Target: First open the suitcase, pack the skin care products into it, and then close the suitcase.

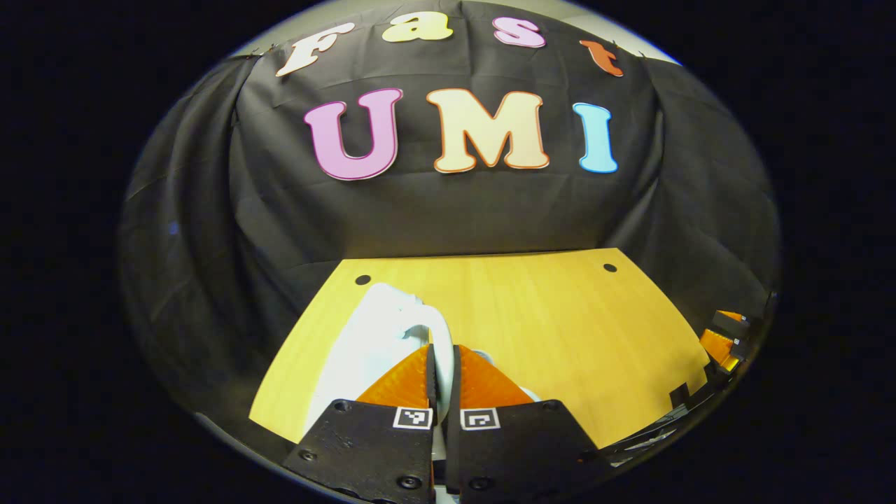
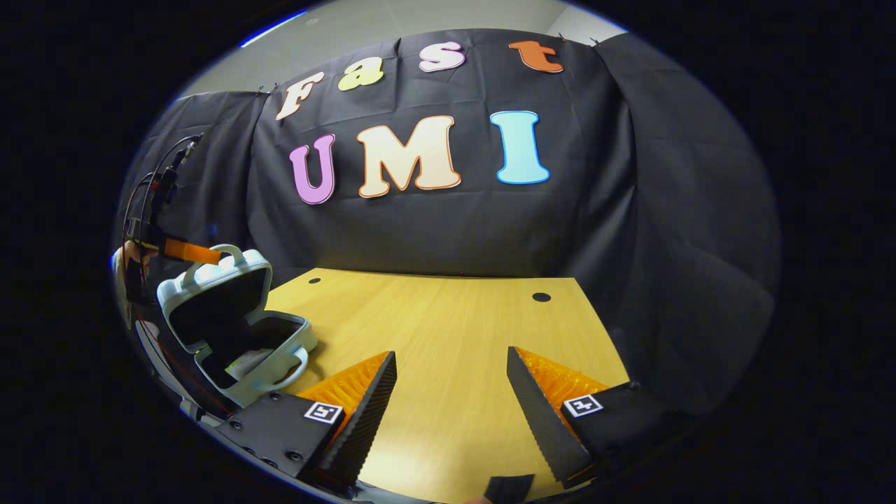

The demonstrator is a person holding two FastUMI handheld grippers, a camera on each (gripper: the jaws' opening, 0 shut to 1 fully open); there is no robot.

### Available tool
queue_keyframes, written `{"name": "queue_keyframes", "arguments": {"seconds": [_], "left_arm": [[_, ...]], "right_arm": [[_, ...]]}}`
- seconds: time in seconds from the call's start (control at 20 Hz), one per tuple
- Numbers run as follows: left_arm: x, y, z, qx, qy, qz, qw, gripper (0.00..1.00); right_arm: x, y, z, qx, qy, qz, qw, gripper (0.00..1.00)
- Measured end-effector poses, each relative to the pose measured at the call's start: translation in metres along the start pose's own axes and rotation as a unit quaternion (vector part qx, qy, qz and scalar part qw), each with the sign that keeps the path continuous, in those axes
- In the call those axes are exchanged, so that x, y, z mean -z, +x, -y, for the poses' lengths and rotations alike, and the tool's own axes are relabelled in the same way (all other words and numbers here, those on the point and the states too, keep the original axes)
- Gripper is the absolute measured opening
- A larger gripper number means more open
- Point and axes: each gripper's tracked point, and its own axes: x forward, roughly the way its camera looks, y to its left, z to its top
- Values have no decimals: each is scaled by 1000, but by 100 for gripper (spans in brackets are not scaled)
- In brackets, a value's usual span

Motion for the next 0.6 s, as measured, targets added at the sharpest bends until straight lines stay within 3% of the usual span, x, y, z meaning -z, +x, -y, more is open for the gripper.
{"name": "queue_keyframes", "arguments": {"seconds": [0.2,0.45,0.5,0.55,0.6], "left_arm": [[34,23,45,26,-4,-27,999,0],[53,35,78,54,3,-49,997,13],[51,31,84,60,9,-44,997,18],[46,30,90,61,10,-37,997,36],[37,27,96,64,10,-23,998,44]], "right_arm": [[-7,-4,17,-4,-6,-5,1000,98],[-15,-6,22,7,4,3,1000,98],[-16,-7,19,9,6,2,1000,98],[-21,-8,16,12,6,5,1000,98],[-32,-10,12,17,2,19,1000,98]]}}
